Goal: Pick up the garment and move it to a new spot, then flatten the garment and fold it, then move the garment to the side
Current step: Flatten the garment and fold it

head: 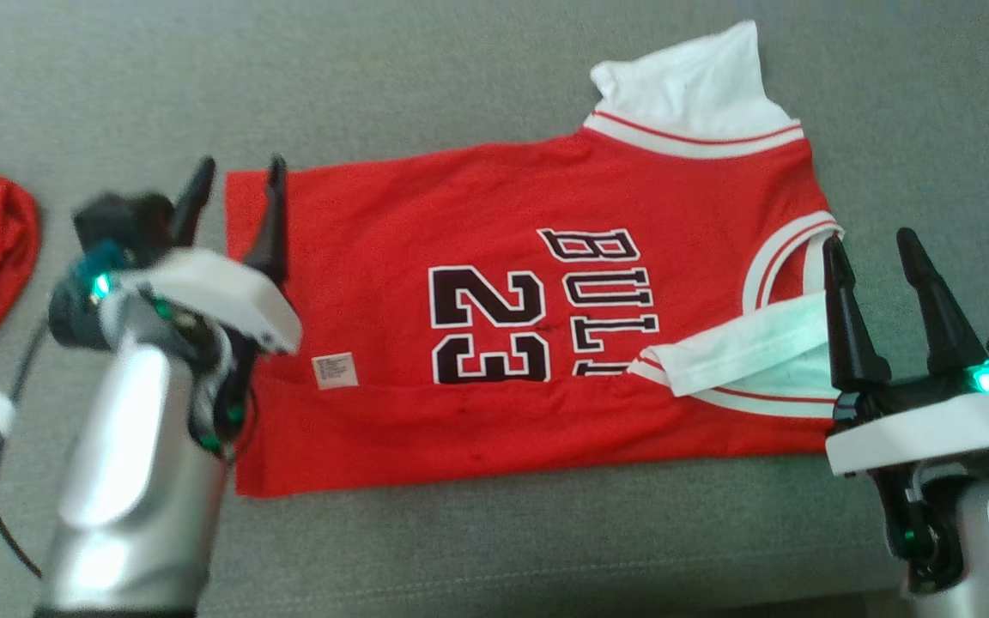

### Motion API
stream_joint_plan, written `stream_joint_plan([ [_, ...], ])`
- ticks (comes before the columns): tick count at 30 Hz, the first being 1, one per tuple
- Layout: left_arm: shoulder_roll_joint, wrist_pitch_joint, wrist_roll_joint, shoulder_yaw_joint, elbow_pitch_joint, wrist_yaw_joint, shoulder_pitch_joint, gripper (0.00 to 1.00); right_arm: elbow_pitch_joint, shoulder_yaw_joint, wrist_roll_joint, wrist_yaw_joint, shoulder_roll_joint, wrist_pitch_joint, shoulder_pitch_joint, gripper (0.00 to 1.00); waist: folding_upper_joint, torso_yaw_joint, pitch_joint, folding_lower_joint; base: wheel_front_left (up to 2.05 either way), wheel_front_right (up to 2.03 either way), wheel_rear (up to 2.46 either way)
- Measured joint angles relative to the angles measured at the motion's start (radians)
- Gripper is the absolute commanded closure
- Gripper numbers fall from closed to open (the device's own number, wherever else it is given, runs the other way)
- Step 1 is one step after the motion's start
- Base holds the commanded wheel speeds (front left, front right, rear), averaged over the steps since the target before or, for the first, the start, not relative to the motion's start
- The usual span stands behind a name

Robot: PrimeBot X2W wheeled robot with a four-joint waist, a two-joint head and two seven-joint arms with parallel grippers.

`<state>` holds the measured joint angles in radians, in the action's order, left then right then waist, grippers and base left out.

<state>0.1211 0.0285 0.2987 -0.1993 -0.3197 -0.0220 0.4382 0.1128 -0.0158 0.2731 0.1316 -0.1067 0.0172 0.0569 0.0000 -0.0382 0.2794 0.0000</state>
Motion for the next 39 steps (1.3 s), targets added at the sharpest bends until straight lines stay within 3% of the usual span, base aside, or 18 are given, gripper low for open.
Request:
stream_joint_plan([
  [11,0.022,-0.025,0.075,0.062,-0.434,0.049,0.227,0.0,-0.042,-0.03,0.019,0.0,-0.002,-0.022,0.045,0.0,0.0,-0.052,0.071,0.0,0.0,0.0,0.0],
  [17,0.028,-0.017,0.095,0.076,-0.576,0.081,0.285,0.0,-0.055,-0.035,0.027,0.0,-0.003,-0.028,0.062,0.0,0.0,-0.061,0.078,0.0,0.0,0.0,0.0],
  [18,0.028,-0.016,0.098,0.075,-0.593,0.085,0.298,0.15,-0.058,-0.033,0.027,0.0,-0.004,-0.028,0.062,0.0,0.0,-0.06,0.078,0.0,0.0,0.0,0.0],
  [19,0.028,-0.012,0.098,0.074,-0.608,0.089,0.31,0.52,-0.062,-0.032,0.027,0.0,-0.005,-0.029,0.062,0.0,0.0,-0.06,0.079,0.0,0.0,0.0,0.0],
  [20,0.028,-0.007,0.098,0.073,-0.623,0.094,0.318,0.81,-0.064,-0.03,0.028,0.0,-0.005,-0.03,0.062,0.0,0.0,-0.059,0.079,0.0,0.0,0.0,0.0],
  [21,0.028,-0.004,0.1,0.069,-0.639,0.102,0.325,1.0,-0.066,-0.028,0.028,0.0,-0.005,-0.03,0.062,0.0,0.0,-0.058,0.078,0.0,0.0,0.0,0.0],
  [28,0.026,0.057,0.1,0.045,-0.699,0.121,0.348,1.0,-0.122,0.039,0.056,0.0,-0.009,-0.03,0.116,0.0,0.0,-0.051,0.075,0.0,0.0,0.0,0.0],
  [34,0.013,0.079,0.1,0.02,-0.732,0.129,0.374,1.0,-0.235,0.058,0.079,0.0,-0.057,-0.026,0.241,0.0,0.0,-0.032,0.082,0.0,0.0,0.0,0.0],
  [39,-0.022,0.107,0.1,-0.013,-0.752,0.138,0.437,1.0,-0.442,0.014,0.133,0.0,-0.131,-0.016,0.466,0.0,0.0,0.011,0.113,0.0,0.0,0.0,0.0],
])
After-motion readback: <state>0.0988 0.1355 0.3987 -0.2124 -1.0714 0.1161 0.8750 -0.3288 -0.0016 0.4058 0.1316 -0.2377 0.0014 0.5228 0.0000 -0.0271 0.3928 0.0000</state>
